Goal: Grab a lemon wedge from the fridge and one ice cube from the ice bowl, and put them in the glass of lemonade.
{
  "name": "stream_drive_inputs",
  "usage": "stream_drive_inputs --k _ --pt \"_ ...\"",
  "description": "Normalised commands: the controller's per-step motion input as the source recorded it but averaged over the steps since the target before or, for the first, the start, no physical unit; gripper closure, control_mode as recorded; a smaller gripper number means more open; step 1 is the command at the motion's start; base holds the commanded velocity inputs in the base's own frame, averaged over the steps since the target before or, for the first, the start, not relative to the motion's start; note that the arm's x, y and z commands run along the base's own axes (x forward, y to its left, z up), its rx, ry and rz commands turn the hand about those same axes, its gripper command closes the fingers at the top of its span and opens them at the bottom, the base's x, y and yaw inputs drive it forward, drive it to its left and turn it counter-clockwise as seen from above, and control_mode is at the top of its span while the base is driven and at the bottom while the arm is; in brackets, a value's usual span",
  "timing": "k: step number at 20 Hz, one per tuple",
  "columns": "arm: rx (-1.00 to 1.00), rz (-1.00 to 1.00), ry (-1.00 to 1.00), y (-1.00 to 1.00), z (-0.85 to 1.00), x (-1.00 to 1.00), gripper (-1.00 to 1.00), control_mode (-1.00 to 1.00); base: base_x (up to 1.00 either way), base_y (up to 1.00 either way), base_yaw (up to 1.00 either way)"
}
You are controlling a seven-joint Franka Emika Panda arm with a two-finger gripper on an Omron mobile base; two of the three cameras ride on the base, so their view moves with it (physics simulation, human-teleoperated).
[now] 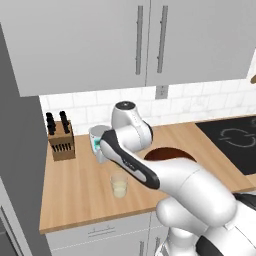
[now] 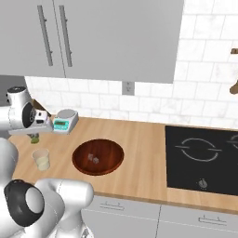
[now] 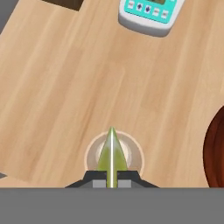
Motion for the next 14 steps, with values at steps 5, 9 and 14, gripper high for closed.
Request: stream_drive_inputs --k 5,9,14 --pt "0.02 0.00 -0.13 0.00 0.00 -0.01 1.00 -1.00 0.00 0.00 0.00" --pt "0.00 0.00 -0.04 0.00 -0.02 0.03 1.00 -1.00 0.00 0.00 0.00" --pt "0.00 0.00 0.00 0.00 -0.20 0.00 1.00 -1.00 0.00 0.00 0.00"
